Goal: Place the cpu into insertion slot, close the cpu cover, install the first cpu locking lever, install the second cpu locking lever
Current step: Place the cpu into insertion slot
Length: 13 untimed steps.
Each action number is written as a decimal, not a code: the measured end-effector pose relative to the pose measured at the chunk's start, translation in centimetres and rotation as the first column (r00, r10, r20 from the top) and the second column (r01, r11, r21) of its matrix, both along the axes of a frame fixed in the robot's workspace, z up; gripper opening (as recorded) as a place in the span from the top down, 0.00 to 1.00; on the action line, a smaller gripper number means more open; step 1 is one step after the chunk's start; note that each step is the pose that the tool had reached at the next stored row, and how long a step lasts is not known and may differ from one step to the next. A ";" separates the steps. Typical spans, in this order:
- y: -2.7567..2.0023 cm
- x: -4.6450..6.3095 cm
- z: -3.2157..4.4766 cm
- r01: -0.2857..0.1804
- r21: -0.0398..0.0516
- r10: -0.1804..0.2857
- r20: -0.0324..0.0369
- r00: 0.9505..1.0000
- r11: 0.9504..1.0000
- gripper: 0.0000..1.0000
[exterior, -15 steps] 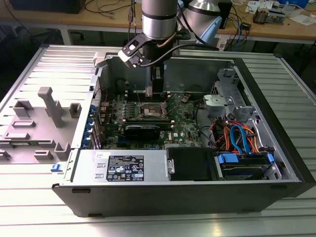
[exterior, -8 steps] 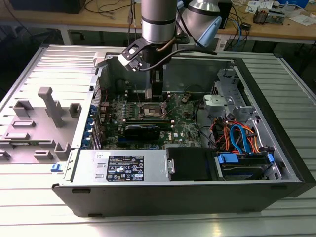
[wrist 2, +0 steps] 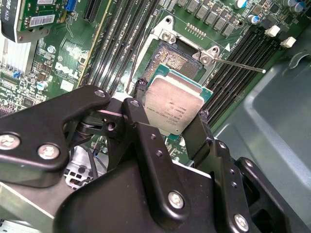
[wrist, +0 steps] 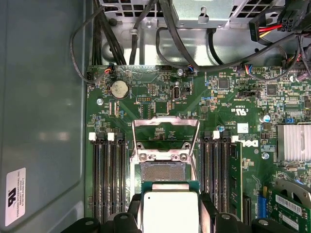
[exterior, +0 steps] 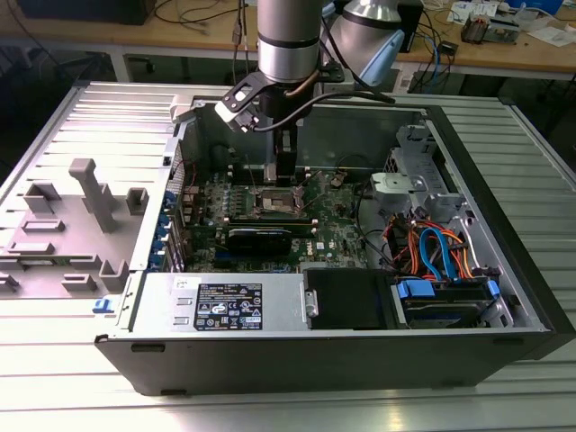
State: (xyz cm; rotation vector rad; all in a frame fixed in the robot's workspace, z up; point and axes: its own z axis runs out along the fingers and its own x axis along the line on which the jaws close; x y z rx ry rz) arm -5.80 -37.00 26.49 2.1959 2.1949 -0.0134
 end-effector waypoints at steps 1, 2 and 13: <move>0.00 0.0 0.00 0.000 0.000 0.000 0.000 1.000 1.000 0.45; 0.00 0.0 0.00 0.000 0.000 0.000 0.000 1.000 1.000 0.45; 0.00 0.0 0.00 0.000 0.000 0.000 0.000 1.000 1.000 0.45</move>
